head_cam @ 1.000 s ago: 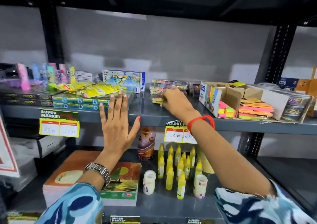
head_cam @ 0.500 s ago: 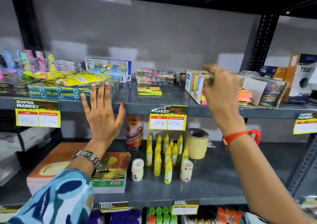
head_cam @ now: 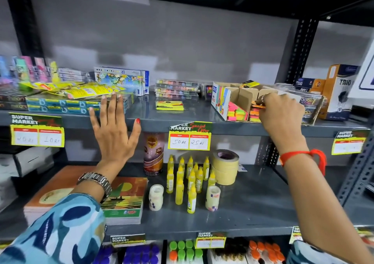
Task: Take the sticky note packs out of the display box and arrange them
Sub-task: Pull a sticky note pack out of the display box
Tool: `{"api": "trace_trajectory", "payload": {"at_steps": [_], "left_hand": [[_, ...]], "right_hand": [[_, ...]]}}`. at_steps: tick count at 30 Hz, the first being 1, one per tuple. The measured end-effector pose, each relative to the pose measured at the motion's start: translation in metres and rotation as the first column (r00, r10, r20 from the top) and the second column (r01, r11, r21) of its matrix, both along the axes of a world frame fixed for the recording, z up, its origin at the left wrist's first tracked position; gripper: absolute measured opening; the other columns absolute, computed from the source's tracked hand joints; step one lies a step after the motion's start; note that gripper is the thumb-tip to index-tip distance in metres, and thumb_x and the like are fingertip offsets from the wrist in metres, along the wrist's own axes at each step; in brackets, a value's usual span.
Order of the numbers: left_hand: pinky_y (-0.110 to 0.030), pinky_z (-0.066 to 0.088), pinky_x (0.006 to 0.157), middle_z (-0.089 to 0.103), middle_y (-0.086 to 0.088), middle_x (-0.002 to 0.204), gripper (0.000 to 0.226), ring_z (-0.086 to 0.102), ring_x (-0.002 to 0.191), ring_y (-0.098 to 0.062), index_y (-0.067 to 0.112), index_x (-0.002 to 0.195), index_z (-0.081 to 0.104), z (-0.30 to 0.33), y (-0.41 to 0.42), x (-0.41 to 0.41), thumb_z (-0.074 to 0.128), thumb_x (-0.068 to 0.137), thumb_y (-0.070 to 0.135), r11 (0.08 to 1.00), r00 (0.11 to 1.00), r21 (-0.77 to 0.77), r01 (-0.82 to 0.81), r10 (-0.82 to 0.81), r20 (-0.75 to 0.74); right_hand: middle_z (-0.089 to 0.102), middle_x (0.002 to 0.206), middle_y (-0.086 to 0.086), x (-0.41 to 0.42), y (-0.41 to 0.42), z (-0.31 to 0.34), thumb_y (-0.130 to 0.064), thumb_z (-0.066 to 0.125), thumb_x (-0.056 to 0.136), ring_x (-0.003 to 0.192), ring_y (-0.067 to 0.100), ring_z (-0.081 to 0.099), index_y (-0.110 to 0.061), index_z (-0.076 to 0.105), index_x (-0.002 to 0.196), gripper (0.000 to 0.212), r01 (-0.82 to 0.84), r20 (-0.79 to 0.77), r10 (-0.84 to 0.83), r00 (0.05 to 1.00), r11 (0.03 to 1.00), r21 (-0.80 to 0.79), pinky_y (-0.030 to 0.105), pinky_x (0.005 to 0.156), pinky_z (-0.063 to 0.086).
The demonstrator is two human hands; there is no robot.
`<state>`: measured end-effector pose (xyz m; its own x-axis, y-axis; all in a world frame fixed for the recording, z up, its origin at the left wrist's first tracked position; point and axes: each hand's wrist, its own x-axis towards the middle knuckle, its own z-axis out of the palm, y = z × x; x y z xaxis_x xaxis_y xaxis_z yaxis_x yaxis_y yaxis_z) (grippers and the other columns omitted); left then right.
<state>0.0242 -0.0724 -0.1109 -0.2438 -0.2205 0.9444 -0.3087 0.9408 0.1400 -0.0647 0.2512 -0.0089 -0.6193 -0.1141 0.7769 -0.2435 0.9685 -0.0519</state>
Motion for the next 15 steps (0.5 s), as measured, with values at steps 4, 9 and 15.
{"api": "trace_trajectory", "payload": {"at_steps": [4,9,15], "left_hand": [[-0.048,0.0,0.116,0.031,-0.014,0.153,0.069,0.021,0.143,-0.031,0.004,0.148,0.028,0.0,0.0,0.0,0.029,0.094,0.046,1.0,1.0,0.007,-0.008,0.008,0.012],[-0.048,0.002,0.116,0.031,-0.014,0.153,0.069,0.02,0.143,-0.029,0.004,0.148,0.028,0.0,0.0,0.001,0.026,0.096,0.049,1.0,1.0,-0.008,-0.004,0.004,0.005],[-0.047,0.001,0.116,0.032,-0.014,0.153,0.069,0.021,0.143,-0.029,0.004,0.148,0.028,0.0,0.0,0.001,0.026,0.096,0.049,1.0,1.0,-0.009,-0.002,0.002,0.006]], "right_hand": [[0.065,0.086,0.031,0.006,0.0,0.006,0.003,0.05,0.085,0.082,0.048,0.061,0.002,0.065,0.095,0.017,-0.053,-0.131,0.024,0.991,0.973,-0.226,0.043,0.064,0.048],[0.07,0.068,0.017,0.022,-0.031,0.012,-0.001,0.062,0.078,0.058,0.034,0.063,-0.008,0.071,0.093,0.019,-0.272,-0.573,0.13,0.81,0.947,-0.17,0.032,0.047,0.046],[0.068,0.063,0.01,0.044,-0.091,0.008,0.0,0.075,0.065,0.057,0.028,0.065,-0.01,0.07,0.072,0.013,-0.238,-0.272,0.282,0.92,0.954,0.181,0.024,0.042,0.038]]}}
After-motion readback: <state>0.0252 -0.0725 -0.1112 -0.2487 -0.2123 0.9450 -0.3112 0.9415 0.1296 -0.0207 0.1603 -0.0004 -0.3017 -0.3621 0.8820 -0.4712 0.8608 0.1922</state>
